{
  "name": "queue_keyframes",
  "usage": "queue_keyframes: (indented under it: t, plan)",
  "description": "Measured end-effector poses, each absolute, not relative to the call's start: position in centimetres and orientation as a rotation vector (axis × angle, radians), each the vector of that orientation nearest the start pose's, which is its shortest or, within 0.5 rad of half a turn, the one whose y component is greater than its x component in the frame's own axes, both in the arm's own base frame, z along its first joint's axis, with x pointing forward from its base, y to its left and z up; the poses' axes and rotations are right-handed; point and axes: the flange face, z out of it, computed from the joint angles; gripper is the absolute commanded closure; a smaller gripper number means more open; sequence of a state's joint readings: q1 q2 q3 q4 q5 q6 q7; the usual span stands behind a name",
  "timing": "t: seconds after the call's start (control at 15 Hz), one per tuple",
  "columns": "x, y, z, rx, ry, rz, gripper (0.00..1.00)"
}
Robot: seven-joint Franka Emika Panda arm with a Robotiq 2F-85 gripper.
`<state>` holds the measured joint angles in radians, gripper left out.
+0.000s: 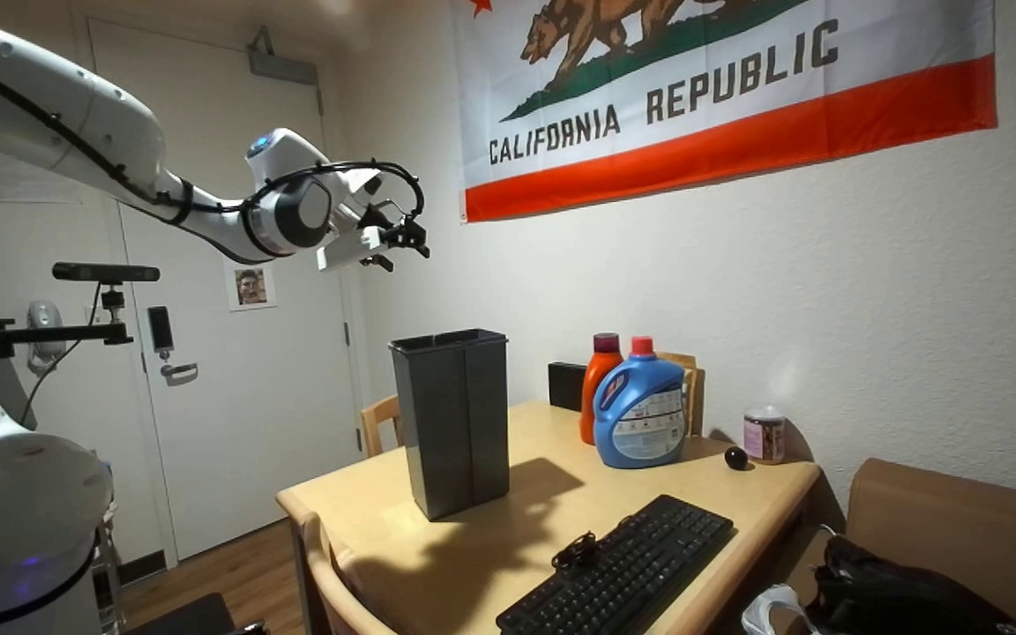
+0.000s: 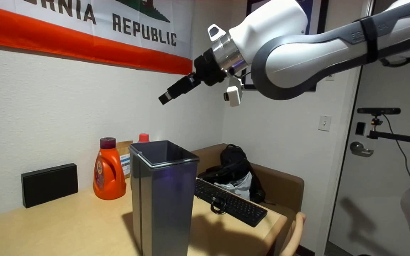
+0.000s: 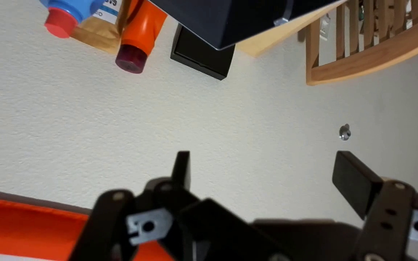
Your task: Put the glass bottle into the gray bin
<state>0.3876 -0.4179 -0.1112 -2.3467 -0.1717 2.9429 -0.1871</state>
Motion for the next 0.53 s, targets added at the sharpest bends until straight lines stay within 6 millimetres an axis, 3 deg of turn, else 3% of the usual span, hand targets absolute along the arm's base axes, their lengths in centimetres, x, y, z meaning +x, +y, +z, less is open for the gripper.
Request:
queue_keyframes:
  t: [0.53]
  plan:
    - [41.3,8.4,60.7,-2.778,-0.706,-1.493,0.0]
